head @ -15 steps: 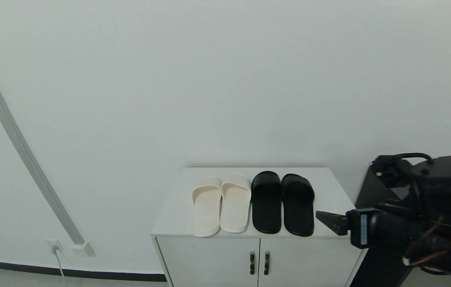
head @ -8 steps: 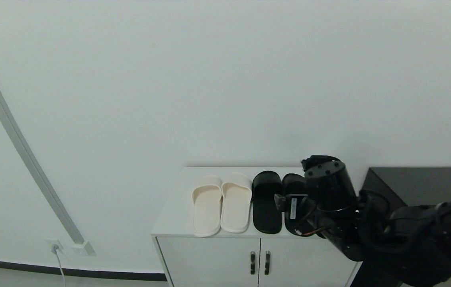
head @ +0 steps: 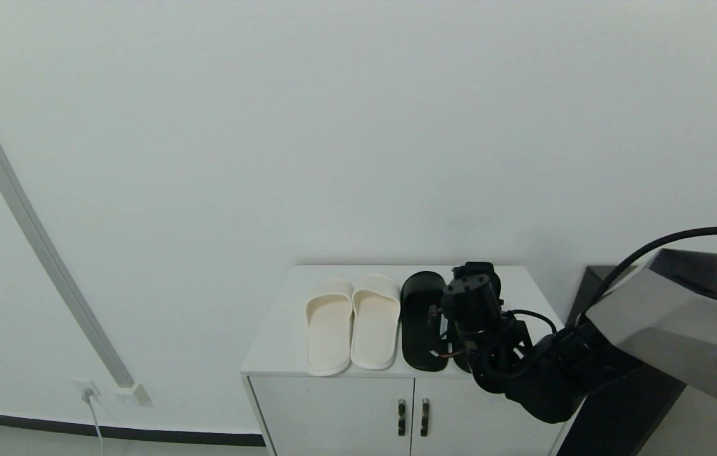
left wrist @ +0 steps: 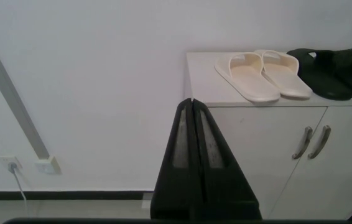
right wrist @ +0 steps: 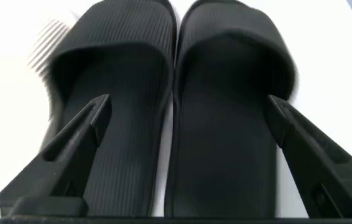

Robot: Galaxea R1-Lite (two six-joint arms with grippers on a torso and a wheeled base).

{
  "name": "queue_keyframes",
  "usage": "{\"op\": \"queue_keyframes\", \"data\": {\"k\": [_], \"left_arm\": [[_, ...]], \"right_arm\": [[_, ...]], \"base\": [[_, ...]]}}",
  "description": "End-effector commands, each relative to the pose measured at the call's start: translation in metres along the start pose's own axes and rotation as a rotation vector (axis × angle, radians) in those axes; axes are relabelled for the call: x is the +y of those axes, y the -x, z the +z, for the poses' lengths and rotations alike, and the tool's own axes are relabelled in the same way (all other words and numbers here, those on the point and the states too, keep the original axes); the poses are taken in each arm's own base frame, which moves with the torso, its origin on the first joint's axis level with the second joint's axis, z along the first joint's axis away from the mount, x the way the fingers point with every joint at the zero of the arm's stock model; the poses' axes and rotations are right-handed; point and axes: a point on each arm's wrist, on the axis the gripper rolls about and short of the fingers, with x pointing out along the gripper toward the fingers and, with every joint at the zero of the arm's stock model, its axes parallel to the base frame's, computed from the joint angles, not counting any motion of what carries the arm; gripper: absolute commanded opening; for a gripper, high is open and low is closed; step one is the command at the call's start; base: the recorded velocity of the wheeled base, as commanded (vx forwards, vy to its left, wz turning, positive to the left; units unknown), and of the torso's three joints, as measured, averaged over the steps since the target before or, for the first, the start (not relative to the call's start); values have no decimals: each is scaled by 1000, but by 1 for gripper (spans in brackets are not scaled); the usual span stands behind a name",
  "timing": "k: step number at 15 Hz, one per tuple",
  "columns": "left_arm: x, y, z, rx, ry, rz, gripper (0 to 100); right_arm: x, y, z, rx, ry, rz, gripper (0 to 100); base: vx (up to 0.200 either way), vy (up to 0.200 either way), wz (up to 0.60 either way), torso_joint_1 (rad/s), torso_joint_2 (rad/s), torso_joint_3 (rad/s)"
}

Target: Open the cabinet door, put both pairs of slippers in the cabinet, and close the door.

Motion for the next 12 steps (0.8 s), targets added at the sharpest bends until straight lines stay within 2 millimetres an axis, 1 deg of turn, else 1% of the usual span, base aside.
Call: {"op": "queue_keyframes", "data": {"k": [1,4,8,9,10,12], "left_arm": [[0,0,0,0,0,0,0],[0,0,0,0,0,0,0],[0,0,0,0,0,0,0],[0,0,0,1,0,0,0],[0,0,0,1,0,0,0],[0,0,0,1,0,0,0]], "right_arm": [[1,-29,-15,-11,20,-28,100],[4,-50,-18,-56,31,-40,100],[10,-66,-16,-80,25,-44,100],[9,-70,-17,-82,26,-52,100],[8,-77,-20,-82,33,-59,100],[8,-81,-19,-89,30,-63,100]], "base": [[0,0,0,0,0,0],[0,0,0,0,0,0],[0,0,0,0,0,0],[0,0,0,0,0,0],[0,0,0,0,0,0],[0,0,0,0,0,0]]}}
